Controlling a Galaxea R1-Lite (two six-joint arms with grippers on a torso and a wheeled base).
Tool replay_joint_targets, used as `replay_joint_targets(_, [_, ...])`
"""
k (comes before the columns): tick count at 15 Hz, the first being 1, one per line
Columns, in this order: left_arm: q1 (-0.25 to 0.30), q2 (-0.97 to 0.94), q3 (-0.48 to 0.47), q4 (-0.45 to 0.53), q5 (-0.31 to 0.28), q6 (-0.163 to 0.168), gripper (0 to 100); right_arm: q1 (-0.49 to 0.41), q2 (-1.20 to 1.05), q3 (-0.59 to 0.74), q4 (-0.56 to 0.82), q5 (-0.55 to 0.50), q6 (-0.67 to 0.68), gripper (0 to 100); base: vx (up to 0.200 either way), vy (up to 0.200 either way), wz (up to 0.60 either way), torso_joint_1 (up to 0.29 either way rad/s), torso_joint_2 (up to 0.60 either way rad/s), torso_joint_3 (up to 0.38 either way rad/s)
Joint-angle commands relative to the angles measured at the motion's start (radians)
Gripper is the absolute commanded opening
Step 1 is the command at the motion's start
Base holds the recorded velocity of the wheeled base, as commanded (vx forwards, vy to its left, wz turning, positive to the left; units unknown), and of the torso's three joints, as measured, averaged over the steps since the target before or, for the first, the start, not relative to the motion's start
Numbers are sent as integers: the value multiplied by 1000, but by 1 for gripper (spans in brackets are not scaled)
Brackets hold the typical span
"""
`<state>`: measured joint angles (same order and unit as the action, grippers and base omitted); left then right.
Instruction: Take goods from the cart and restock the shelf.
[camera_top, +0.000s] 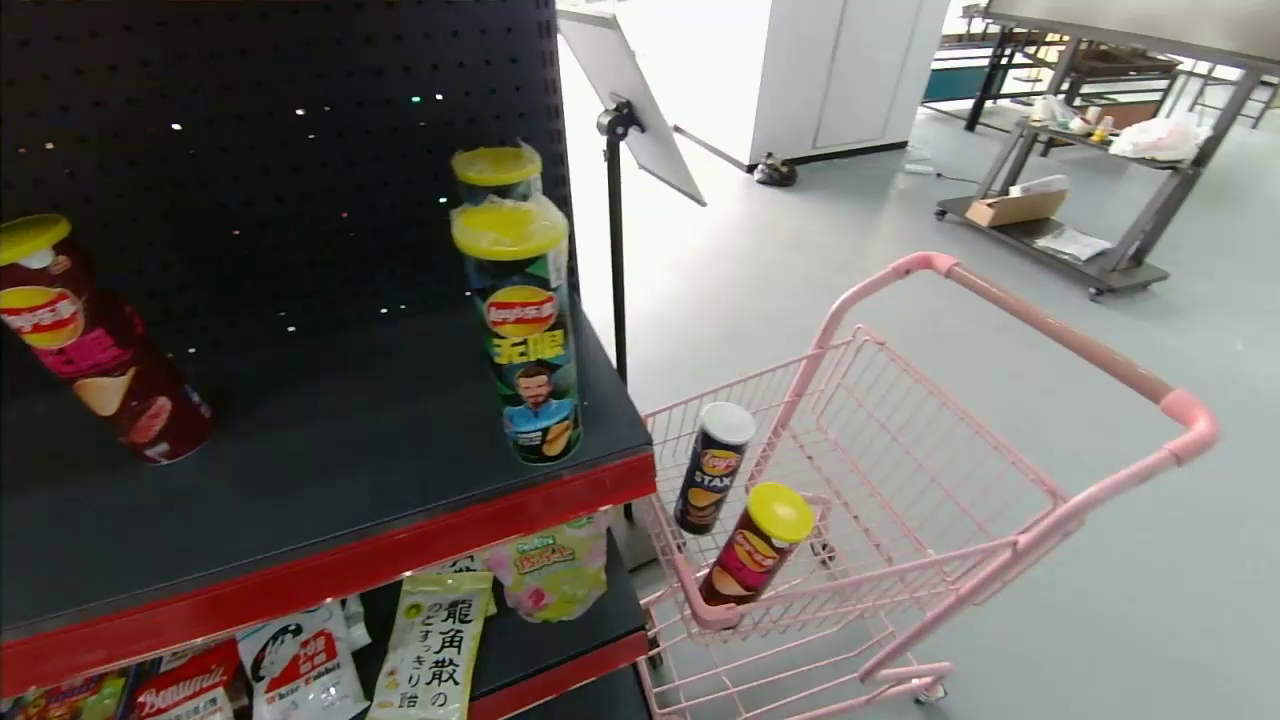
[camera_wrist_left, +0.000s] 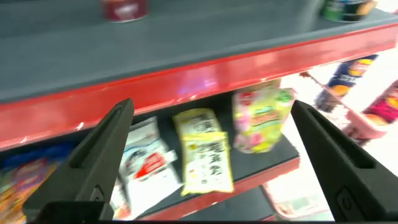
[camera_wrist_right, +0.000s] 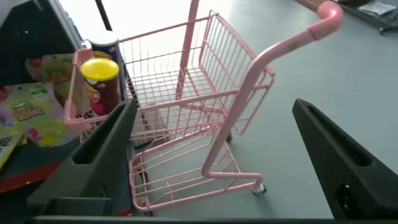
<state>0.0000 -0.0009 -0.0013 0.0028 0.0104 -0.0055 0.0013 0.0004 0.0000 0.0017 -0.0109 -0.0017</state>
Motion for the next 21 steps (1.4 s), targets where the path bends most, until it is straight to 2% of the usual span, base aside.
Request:
replay_joint_targets(1, [0,1,0,0,0,-1,100,0,1,0,0,0,-1,100,0,0,0,0,0,0])
replay_joint_targets(5, [0,1,0,0,0,-2,100,0,1,0,-2,-1,0,100,0,0,0,0,0,0])
replay_joint_targets(10, [0,1,0,0,0,-2,100,0,1,0,-2,-1,2,100,0,0,0,-131,346,216])
replay_joint_targets(21, [0,1,0,0,0,-2,100,0,1,0,0,-1,0,100,0,0,0,-159,516,350])
